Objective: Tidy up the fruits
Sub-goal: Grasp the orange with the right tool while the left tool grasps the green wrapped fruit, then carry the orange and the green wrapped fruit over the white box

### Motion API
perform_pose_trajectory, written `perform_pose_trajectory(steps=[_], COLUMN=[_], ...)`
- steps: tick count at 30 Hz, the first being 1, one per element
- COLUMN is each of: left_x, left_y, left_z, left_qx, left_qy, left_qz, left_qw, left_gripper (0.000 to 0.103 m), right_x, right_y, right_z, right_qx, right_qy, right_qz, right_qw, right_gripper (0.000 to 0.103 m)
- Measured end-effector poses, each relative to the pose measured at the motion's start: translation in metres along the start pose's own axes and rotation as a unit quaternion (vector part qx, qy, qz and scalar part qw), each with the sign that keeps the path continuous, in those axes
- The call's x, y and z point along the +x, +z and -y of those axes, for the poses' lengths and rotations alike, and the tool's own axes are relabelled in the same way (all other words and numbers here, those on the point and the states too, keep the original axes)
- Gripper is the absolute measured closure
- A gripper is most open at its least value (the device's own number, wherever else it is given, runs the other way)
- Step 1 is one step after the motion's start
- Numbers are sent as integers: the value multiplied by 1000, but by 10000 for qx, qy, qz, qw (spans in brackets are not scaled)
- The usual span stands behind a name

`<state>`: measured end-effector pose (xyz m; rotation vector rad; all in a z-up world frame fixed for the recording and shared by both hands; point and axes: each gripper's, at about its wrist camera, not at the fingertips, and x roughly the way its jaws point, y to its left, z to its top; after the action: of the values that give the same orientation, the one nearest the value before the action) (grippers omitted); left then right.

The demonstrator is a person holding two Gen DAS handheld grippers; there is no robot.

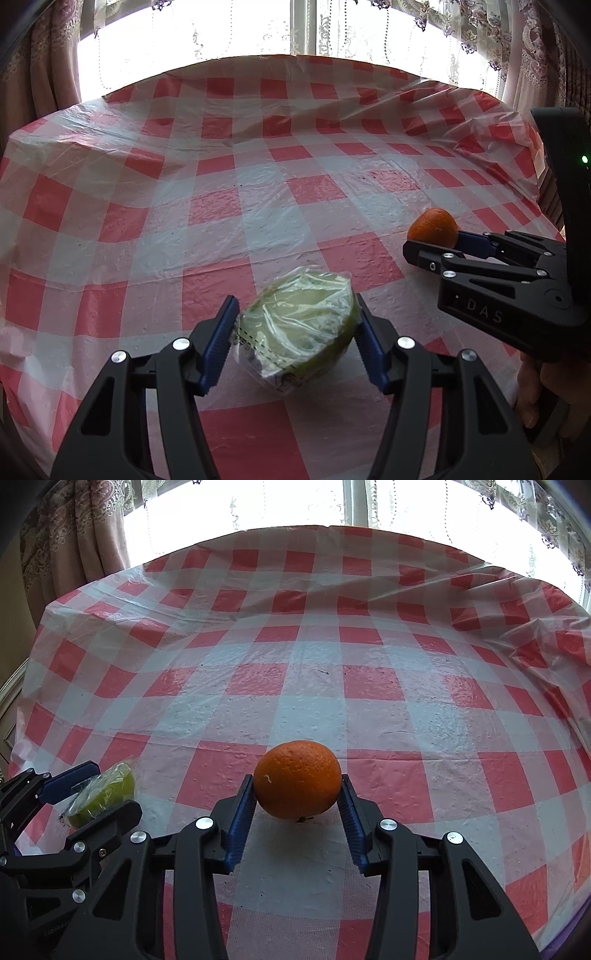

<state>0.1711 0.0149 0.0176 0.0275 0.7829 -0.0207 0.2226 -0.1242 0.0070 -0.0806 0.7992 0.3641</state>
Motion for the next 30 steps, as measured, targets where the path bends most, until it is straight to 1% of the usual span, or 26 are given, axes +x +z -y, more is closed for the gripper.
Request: perform_pose_trajectory(steps=[6,19,24,30], left_x=[-3,-12,-21,-28], left_y=[0,3,6,6], left_z=[3,16,34,64], left_qx=[23,148,315,656], left_qy=[14,-17,-97,-194], left_qz=[44,92,151,170], left_qw=[10000,9998,9993,9975], left_gripper=[42,43,43,43], right_x=[-11,-30,-47,-66], right_y=[-5,-15,-22,-34], right_z=[4,18,33,54], right_qx=[55,212,382,553], right_qy=[-6,8,-66,-135], right_qz=[76,86,107,114], right_qw=[10000,9997,9992,9983], right_gripper=[59,59,59,59])
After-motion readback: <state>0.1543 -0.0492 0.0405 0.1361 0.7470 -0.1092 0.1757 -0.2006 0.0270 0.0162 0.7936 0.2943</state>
